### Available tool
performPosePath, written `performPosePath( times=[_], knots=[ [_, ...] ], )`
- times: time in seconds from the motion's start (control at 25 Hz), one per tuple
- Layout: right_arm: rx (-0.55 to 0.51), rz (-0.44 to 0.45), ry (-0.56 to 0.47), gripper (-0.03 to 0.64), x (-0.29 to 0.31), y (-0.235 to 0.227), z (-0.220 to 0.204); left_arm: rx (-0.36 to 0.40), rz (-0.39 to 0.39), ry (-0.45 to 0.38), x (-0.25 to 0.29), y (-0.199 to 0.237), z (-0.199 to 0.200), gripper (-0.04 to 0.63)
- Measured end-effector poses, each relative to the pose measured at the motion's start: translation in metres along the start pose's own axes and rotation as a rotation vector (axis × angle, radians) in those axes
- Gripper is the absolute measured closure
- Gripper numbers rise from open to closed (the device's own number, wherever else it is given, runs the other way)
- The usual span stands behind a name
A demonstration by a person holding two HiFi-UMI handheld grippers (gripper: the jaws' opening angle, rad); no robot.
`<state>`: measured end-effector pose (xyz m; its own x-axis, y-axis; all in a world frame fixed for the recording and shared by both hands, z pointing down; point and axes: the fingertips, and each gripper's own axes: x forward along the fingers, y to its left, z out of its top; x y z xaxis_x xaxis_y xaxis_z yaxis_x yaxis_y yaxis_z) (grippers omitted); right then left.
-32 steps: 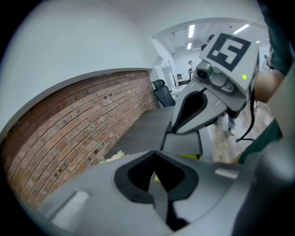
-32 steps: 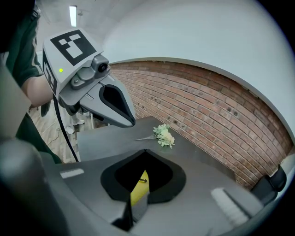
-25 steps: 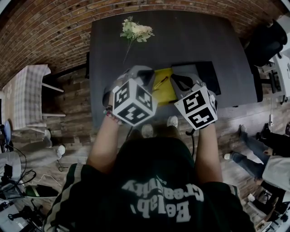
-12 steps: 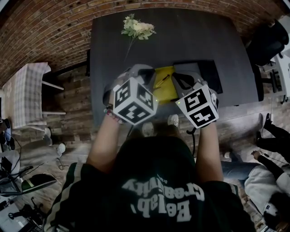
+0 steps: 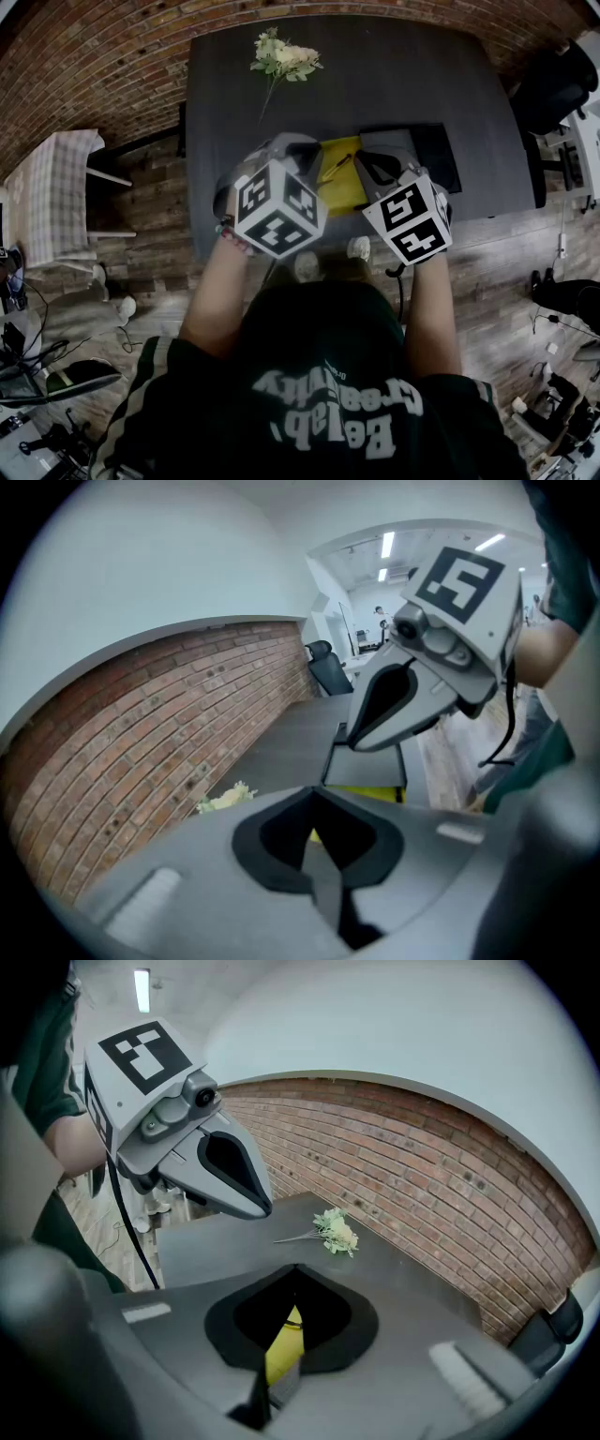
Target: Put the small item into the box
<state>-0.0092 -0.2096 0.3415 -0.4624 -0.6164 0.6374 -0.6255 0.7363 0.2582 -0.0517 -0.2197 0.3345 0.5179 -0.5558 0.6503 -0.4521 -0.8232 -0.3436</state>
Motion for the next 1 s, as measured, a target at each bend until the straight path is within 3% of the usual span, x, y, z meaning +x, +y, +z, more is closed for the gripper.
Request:
performPosePath(
  times=[1.0],
  knots=[
    [-0.014, 0.005, -0.015, 0.611, -0.025, 0.004, -0.014, 0.011, 0.024, -0.02, -0.01, -0.022, 0.02, 0.592]
  ],
)
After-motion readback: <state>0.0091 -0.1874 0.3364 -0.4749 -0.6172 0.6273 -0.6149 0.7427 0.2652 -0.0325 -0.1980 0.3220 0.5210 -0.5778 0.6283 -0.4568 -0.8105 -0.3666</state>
